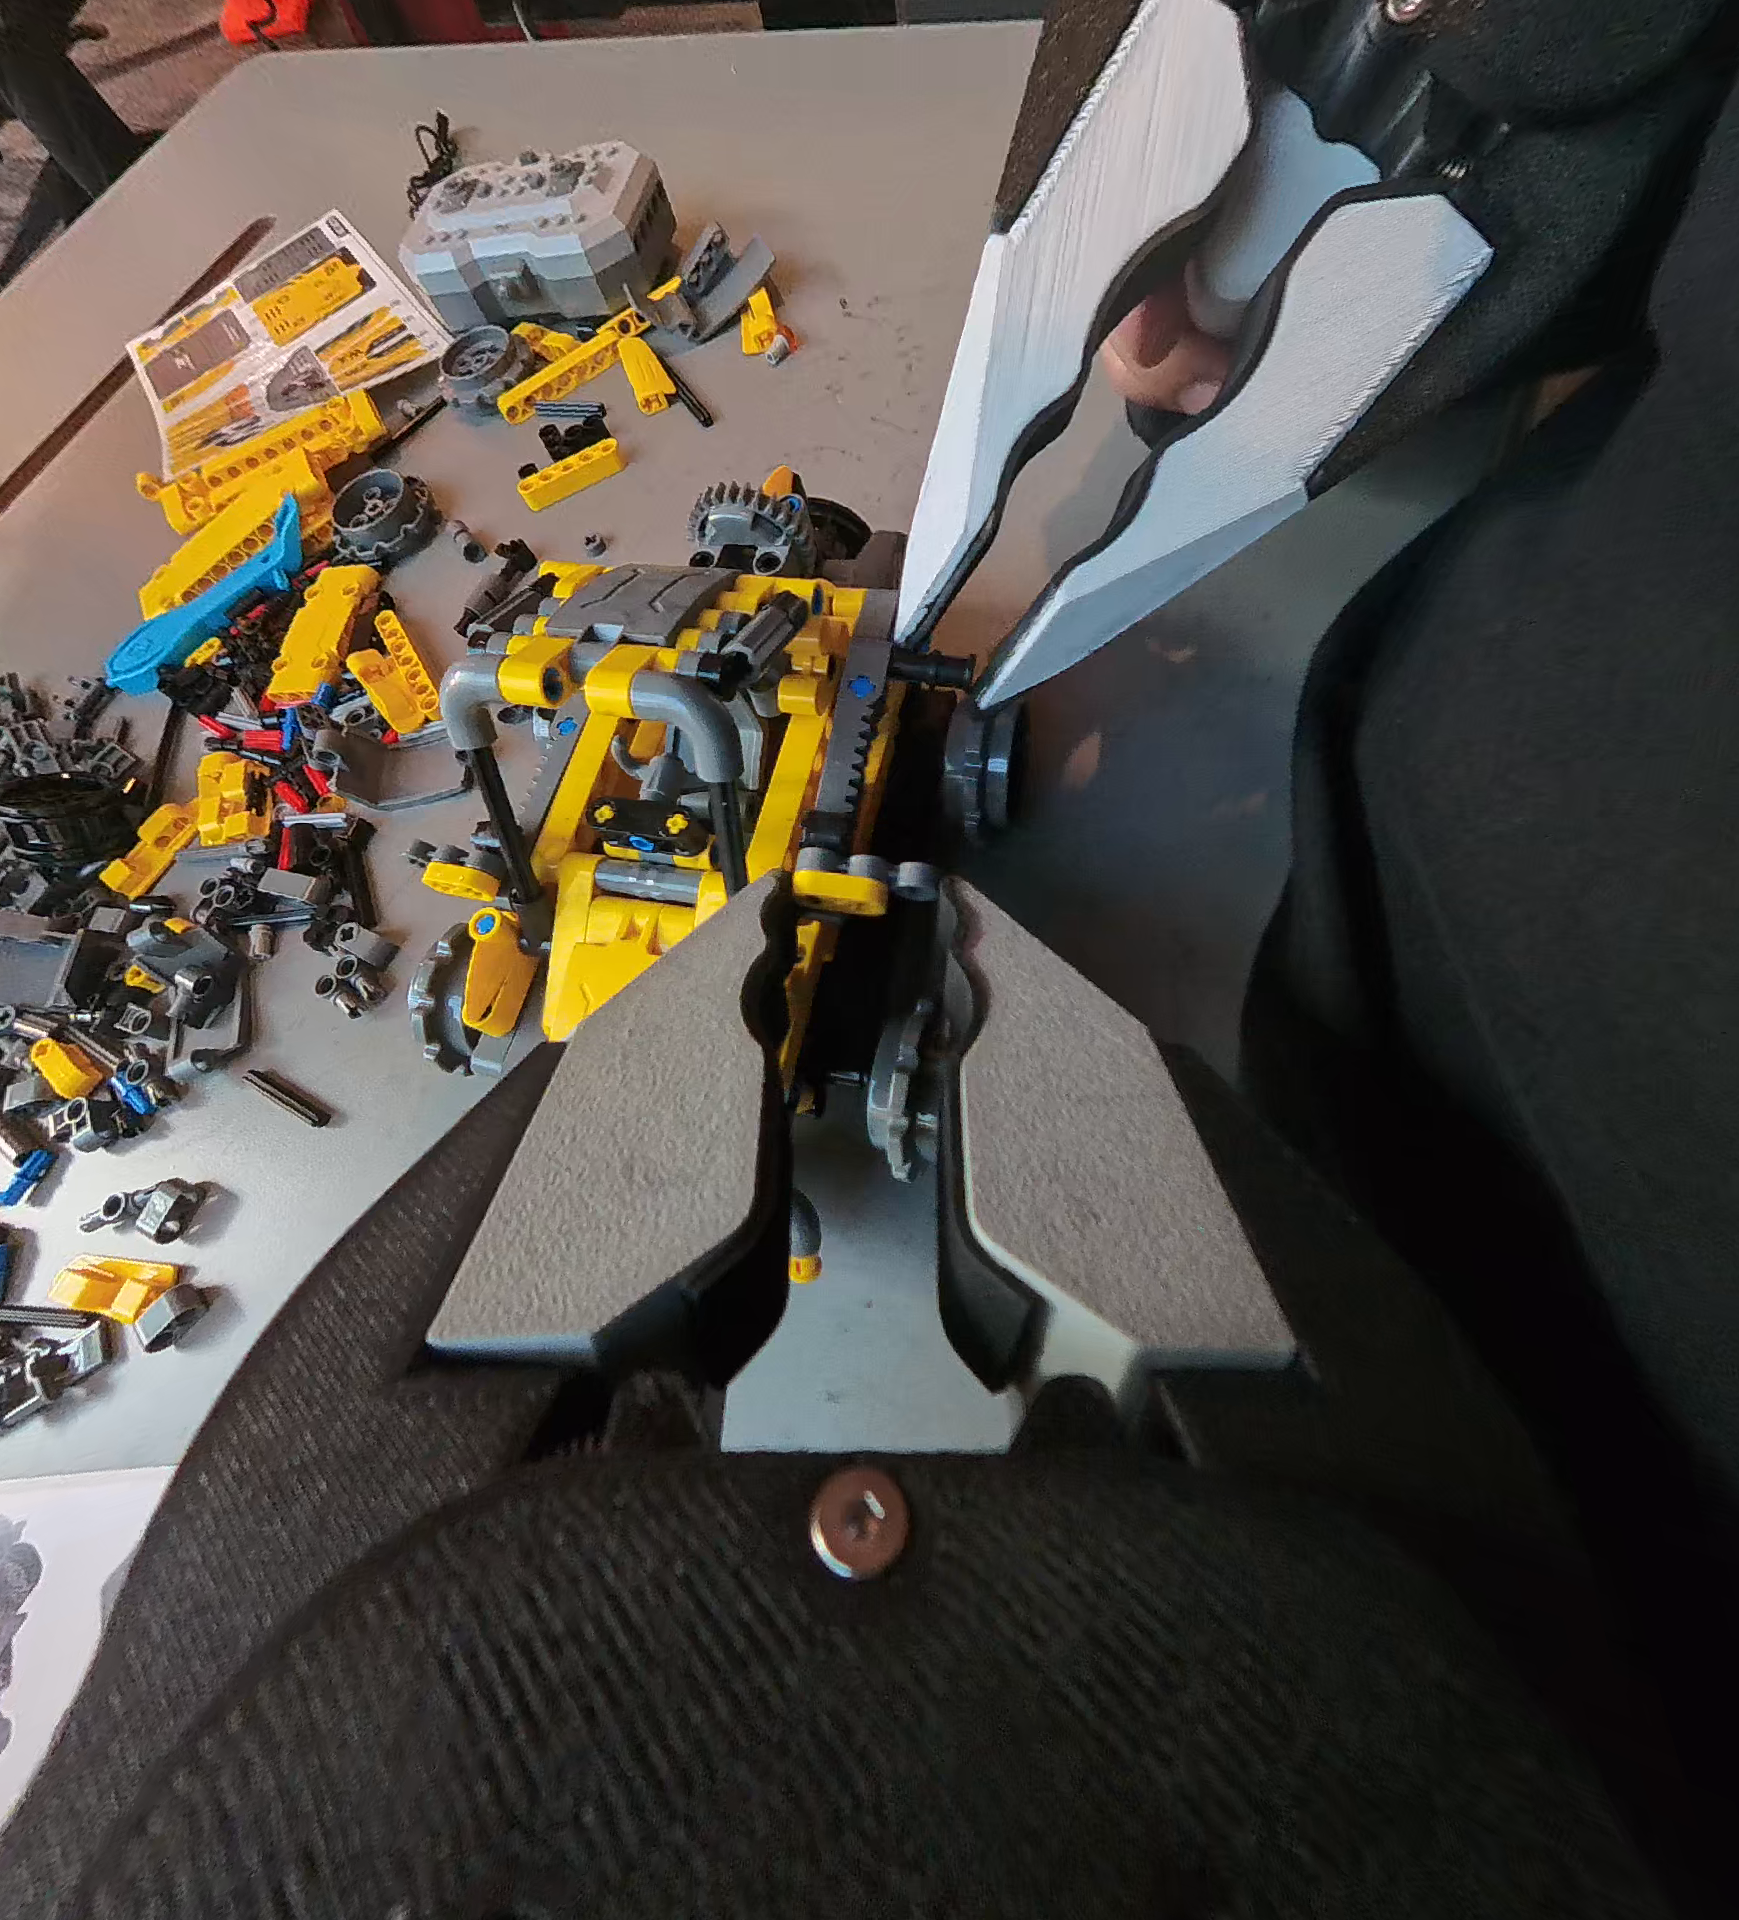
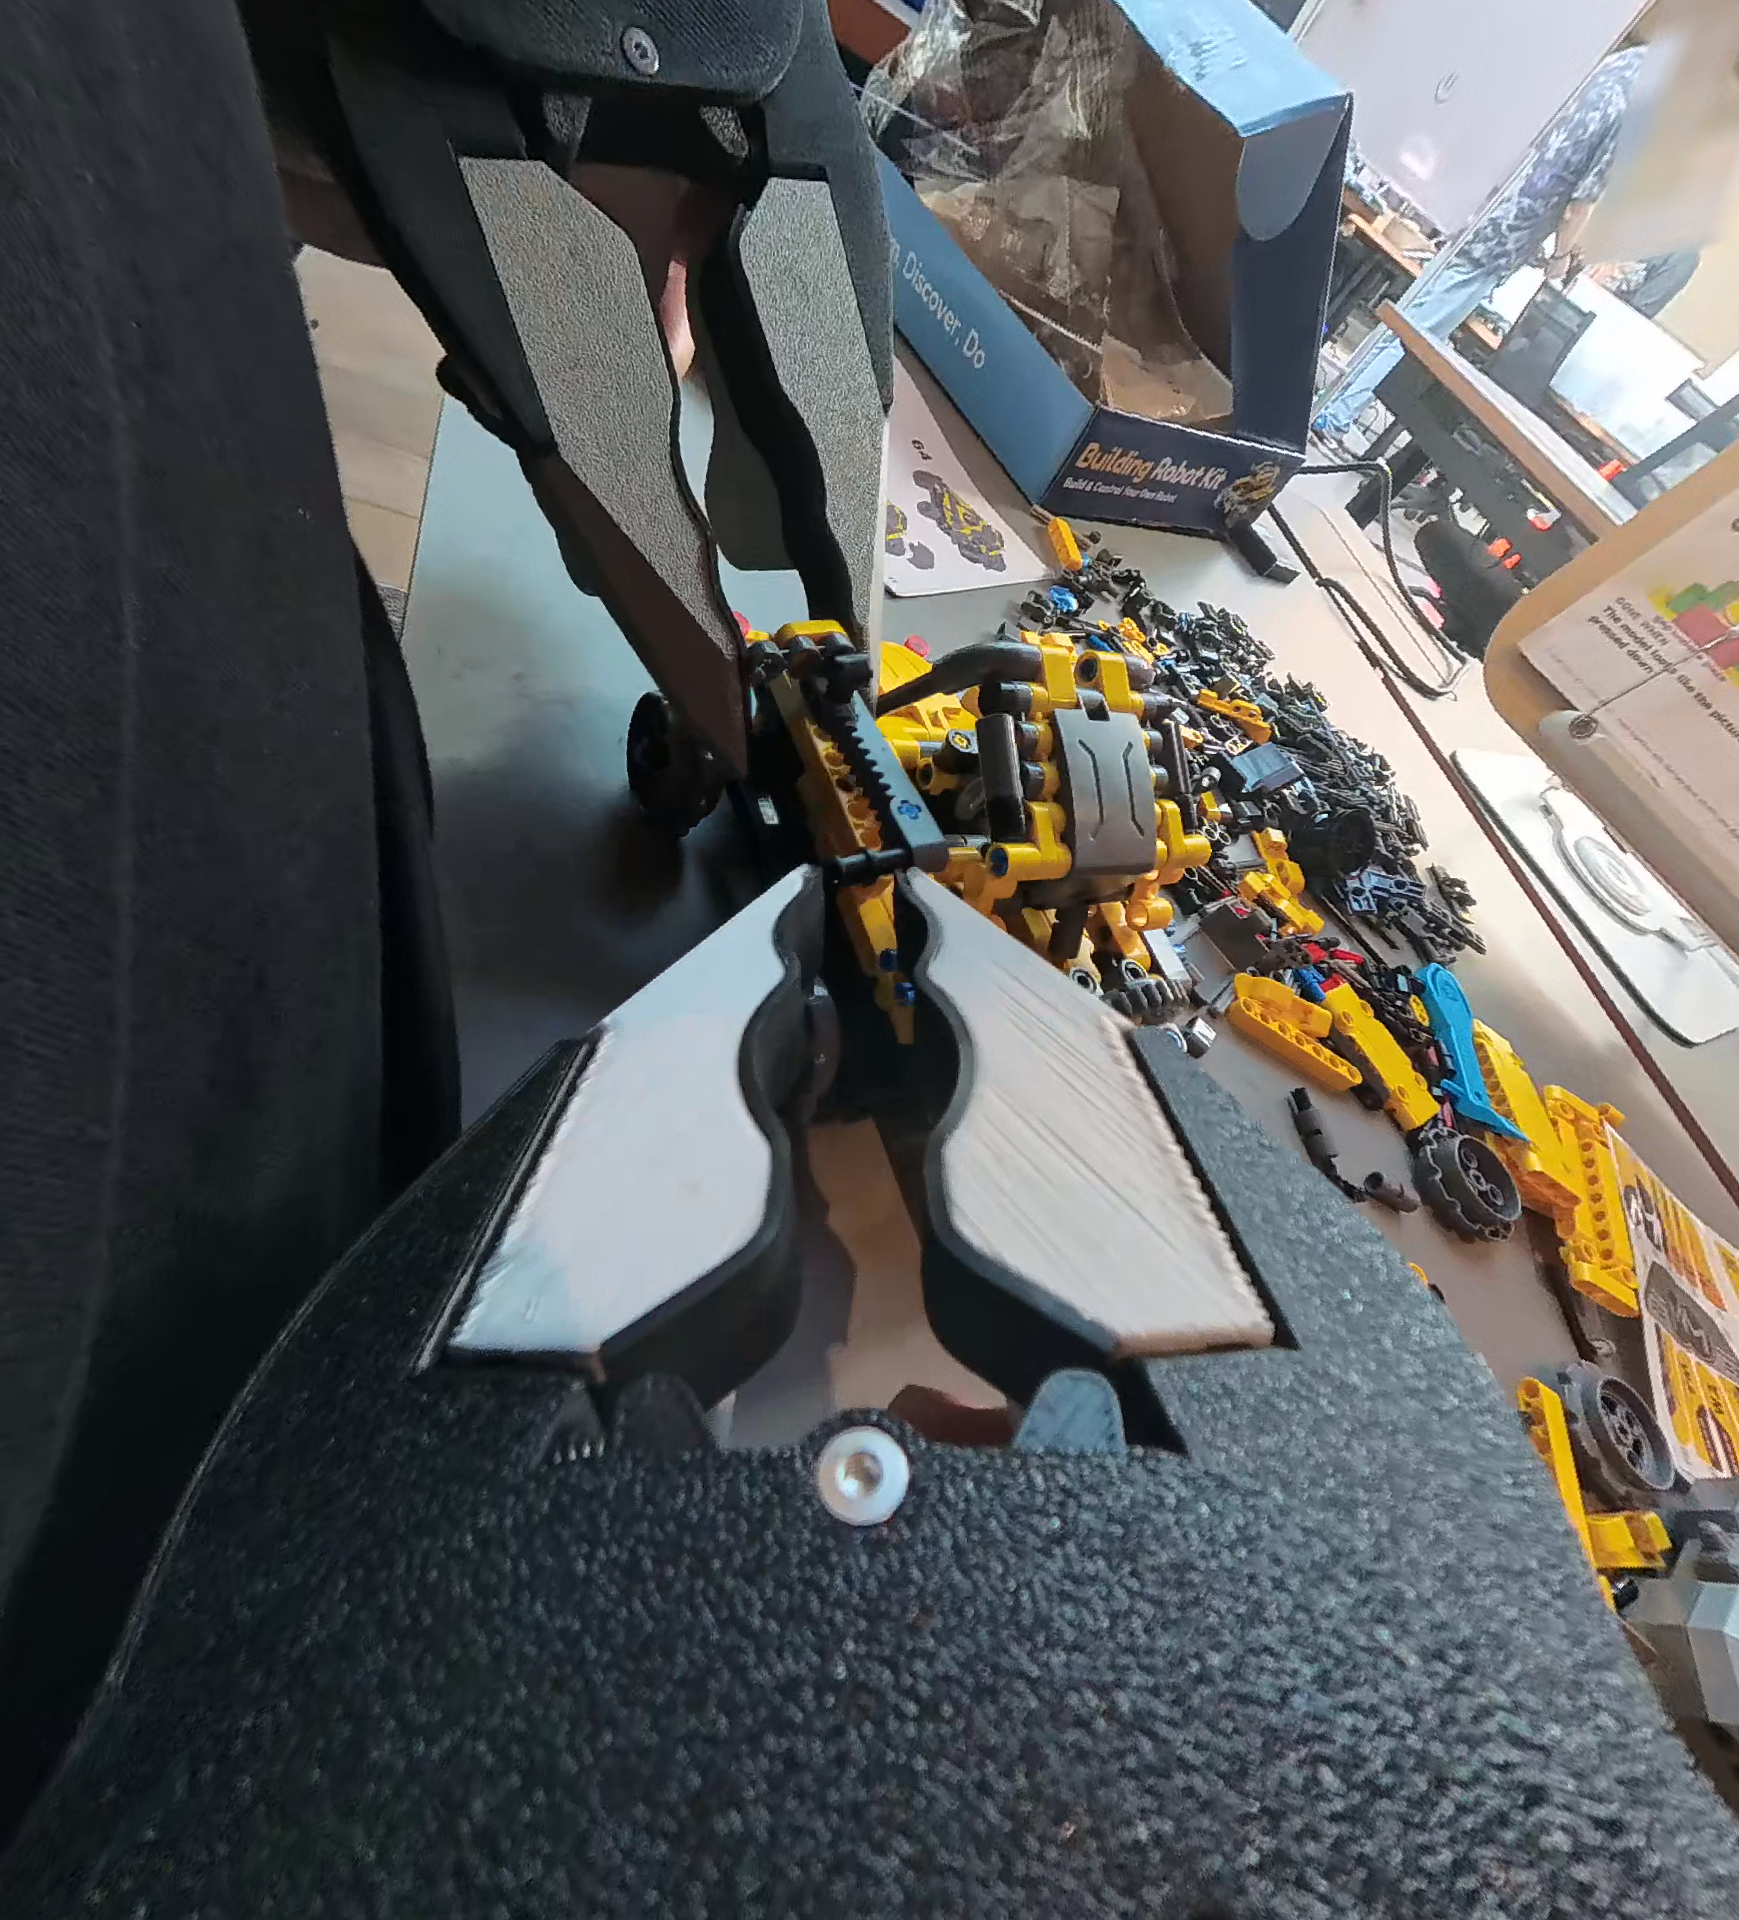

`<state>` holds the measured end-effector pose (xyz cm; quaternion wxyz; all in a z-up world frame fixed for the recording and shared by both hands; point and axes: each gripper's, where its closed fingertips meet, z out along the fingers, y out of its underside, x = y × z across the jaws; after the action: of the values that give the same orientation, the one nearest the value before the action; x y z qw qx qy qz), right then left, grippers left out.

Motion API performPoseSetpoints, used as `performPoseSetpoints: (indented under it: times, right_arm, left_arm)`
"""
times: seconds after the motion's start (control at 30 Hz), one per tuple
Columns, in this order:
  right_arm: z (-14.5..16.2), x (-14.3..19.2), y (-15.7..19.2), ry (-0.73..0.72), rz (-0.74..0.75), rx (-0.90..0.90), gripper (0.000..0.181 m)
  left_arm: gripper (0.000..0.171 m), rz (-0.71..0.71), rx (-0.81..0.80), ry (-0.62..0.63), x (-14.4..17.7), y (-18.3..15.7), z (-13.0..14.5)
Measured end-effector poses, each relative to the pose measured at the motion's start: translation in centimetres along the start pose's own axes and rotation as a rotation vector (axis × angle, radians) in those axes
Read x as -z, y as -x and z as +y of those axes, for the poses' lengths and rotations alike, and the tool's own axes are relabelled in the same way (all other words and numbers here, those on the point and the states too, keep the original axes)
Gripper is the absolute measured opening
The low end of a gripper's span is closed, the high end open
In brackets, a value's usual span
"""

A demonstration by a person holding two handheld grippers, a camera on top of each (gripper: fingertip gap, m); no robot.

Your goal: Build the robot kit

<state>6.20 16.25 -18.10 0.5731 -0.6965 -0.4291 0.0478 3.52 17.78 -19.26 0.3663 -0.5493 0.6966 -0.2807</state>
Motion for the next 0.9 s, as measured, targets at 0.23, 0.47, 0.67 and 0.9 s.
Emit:
performPoseSetpoints:
  times: [0.23,0.47,0.67,0.9]
  right_arm:
    - [0.2,-0.3,-0.3,0.013,0.027,-0.027,0.009]
    - [0.3,-0.4,-0.4,0.024,0.045,-0.045,0.009]
    - [0.7,-0.5,-0.3,0.039,0.058,-0.061,0.009]
    - [0.7,-0.7,0.2,0.055,0.029,-0.053,0.008]
  left_arm:
    - [0.023,-0.002,0.006,-0.007,-0.1,0.1,0.4]
    - [0.024,-0.021,0.053,-0.028,0.2,0.4,0.3]
    - [0.020,-0.089,0.044,-0.036,0.4,0.8,0.3]
    - [0.012,-0.097,0.022,-0.022,0.5,1.2,0.7]
